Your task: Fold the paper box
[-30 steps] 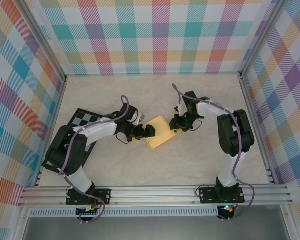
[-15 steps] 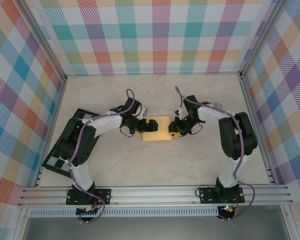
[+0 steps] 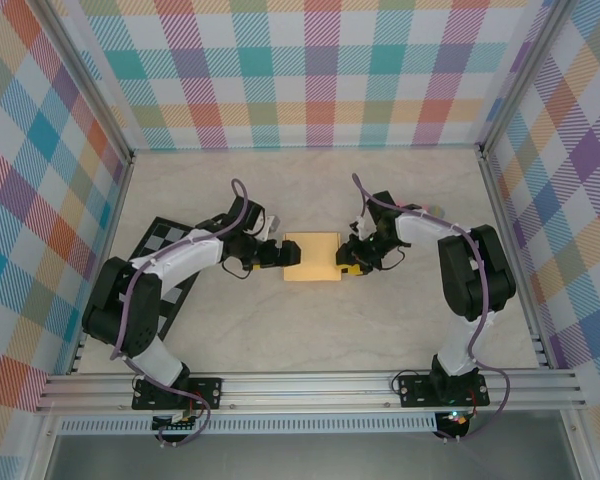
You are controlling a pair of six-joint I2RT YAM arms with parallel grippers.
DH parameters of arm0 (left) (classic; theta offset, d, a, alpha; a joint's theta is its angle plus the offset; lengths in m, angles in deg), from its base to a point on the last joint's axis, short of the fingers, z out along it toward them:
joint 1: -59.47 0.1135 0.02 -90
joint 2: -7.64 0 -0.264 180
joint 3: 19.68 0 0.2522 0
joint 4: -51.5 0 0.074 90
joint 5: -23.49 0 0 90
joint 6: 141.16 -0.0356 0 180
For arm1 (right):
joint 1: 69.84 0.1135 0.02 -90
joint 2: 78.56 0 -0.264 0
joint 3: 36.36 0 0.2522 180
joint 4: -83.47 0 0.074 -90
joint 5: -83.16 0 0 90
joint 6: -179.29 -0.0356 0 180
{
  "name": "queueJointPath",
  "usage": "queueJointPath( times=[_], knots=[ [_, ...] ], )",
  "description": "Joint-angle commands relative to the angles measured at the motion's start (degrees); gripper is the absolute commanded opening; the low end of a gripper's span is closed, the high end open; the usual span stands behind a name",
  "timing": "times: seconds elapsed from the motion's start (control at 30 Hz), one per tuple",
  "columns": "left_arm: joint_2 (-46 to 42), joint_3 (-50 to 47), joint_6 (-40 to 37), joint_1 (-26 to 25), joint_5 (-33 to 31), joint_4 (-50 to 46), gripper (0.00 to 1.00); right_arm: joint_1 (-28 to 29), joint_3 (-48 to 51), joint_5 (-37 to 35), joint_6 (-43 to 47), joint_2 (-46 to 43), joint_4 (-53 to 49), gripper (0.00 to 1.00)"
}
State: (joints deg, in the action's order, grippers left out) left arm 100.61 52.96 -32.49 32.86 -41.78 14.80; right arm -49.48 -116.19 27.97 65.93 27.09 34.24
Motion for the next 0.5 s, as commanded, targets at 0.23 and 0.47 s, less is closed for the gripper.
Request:
queueJointPath(
  times=[0.23, 0.47],
  knots=[
    [3.6, -2.1, 3.0, -1.4, 5.6, 6.5, 0.88, 1.1, 2.9, 1.0, -1.3, -0.8, 3.3, 0.38],
    [4.6, -1.1, 3.9, -1.8, 8.5, 10.0, 0.72, 1.4, 3.3, 1.8, -2.7, -0.7, 5.0, 0.29]
  ],
)
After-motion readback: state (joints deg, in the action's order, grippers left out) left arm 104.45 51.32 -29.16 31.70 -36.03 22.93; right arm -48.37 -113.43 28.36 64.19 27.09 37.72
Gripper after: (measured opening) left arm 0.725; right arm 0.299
